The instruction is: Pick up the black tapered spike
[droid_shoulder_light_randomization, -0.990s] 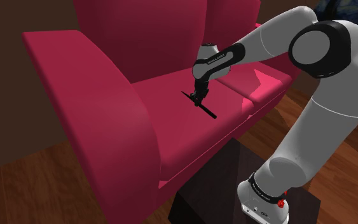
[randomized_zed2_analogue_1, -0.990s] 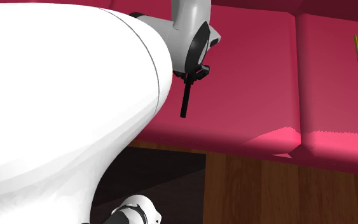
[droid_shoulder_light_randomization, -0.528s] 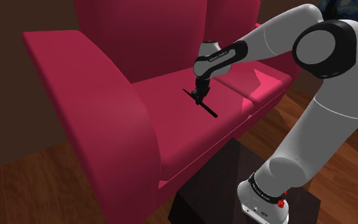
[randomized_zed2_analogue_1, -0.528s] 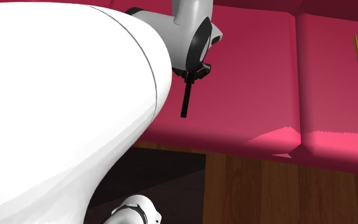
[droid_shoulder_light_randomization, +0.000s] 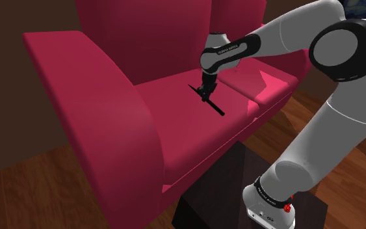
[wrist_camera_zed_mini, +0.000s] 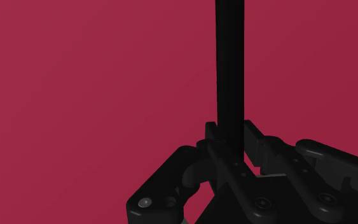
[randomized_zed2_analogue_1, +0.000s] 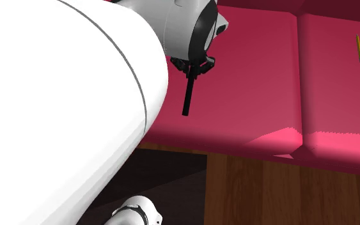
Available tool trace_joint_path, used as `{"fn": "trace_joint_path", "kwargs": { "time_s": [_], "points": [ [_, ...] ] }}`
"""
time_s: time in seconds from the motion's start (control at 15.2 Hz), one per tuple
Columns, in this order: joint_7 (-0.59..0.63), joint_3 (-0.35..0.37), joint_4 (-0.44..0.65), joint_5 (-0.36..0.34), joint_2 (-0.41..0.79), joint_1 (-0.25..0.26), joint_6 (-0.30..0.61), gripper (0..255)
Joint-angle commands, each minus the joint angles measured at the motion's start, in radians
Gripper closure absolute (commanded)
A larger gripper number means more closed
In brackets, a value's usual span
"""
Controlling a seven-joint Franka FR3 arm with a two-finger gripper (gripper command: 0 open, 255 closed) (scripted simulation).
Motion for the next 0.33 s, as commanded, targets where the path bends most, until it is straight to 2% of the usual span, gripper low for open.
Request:
{"fn": "trace_joint_path", "kwargs": {
  "time_s": [0.0,0.26],
  "points": [
    [0.001,0.001,0.016,-0.001,-0.015,0.001,-0.031,255],
    [0.001,0.001,0.03,-0.002,-0.029,0.002,-0.059,255]
  ]
}}
